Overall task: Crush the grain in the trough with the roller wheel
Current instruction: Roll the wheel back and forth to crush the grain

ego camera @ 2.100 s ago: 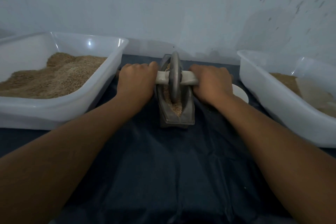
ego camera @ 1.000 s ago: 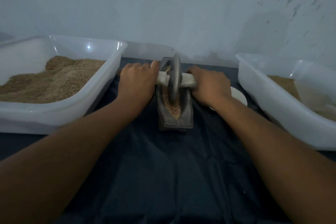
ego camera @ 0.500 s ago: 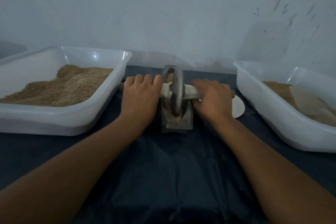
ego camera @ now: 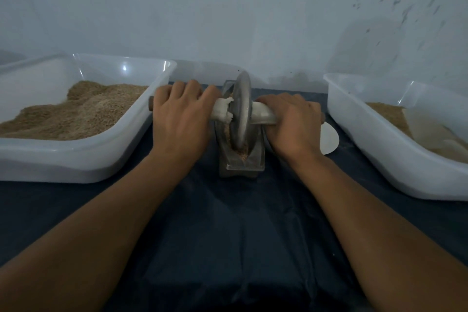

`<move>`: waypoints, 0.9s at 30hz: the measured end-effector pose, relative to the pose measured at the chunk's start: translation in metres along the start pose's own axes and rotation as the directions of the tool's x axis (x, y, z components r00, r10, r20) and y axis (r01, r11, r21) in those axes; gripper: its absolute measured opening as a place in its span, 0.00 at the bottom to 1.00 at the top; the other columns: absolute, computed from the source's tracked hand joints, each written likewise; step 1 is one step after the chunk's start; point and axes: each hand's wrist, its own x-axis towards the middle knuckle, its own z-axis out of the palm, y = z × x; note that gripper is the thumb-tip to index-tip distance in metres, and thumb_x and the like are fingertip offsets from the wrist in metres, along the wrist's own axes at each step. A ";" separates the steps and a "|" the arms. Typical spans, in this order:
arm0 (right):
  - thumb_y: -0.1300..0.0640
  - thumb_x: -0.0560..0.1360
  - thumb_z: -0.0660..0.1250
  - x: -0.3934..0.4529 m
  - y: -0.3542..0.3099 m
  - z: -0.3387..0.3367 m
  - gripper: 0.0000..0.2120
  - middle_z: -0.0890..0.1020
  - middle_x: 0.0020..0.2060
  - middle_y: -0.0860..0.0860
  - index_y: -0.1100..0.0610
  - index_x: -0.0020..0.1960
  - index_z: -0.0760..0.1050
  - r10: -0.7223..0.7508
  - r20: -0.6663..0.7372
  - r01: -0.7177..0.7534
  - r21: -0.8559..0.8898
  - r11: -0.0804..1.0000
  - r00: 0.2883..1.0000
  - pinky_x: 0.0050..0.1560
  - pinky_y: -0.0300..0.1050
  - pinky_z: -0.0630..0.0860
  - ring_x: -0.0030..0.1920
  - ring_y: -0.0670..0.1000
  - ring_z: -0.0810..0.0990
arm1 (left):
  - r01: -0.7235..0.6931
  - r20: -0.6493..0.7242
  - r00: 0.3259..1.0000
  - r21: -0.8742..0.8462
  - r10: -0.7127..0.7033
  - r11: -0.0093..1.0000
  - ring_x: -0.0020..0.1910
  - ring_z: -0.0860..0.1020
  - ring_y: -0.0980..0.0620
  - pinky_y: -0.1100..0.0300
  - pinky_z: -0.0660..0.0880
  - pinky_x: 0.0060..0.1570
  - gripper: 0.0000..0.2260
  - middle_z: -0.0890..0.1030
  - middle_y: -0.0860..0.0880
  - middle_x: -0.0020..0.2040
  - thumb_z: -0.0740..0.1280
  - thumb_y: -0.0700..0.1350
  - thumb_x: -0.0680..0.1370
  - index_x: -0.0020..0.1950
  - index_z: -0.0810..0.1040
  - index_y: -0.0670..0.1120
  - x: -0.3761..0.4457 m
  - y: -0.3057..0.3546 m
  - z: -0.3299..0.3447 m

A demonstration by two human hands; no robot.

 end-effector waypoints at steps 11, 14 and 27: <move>0.53 0.76 0.68 -0.001 0.003 -0.005 0.13 0.82 0.47 0.43 0.41 0.58 0.81 -0.017 0.083 0.022 -0.062 0.998 0.996 0.48 0.47 0.55 0.50 0.51 0.77 | 0.005 0.046 0.999 -0.025 -0.004 1.000 0.46 0.74 0.42 0.50 0.63 0.48 0.13 0.77 0.46 0.45 0.66 0.39 0.70 0.54 0.77 0.48 -0.007 0.002 0.006; 0.53 0.75 0.68 0.000 0.002 -0.005 0.13 0.82 0.46 0.43 0.41 0.57 0.81 -0.008 0.083 0.014 -0.076 0.997 0.997 0.47 0.47 0.54 0.49 0.51 0.77 | 0.007 0.055 0.998 -0.028 -0.005 1.000 0.46 0.74 0.42 0.51 0.62 0.47 0.15 0.76 0.46 0.45 0.67 0.38 0.68 0.54 0.77 0.47 -0.008 0.002 0.010; 0.53 0.70 0.69 -0.003 -0.002 -0.022 0.13 0.82 0.43 0.42 0.42 0.53 0.83 -0.021 -0.137 0.017 -0.030 0.999 0.990 0.47 0.47 0.59 0.45 0.49 0.76 | 0.041 -0.055 0.997 -0.088 -0.046 0.995 0.48 0.73 0.43 0.48 0.64 0.51 0.14 0.77 0.48 0.47 0.62 0.40 0.72 0.55 0.79 0.50 -0.002 0.007 -0.015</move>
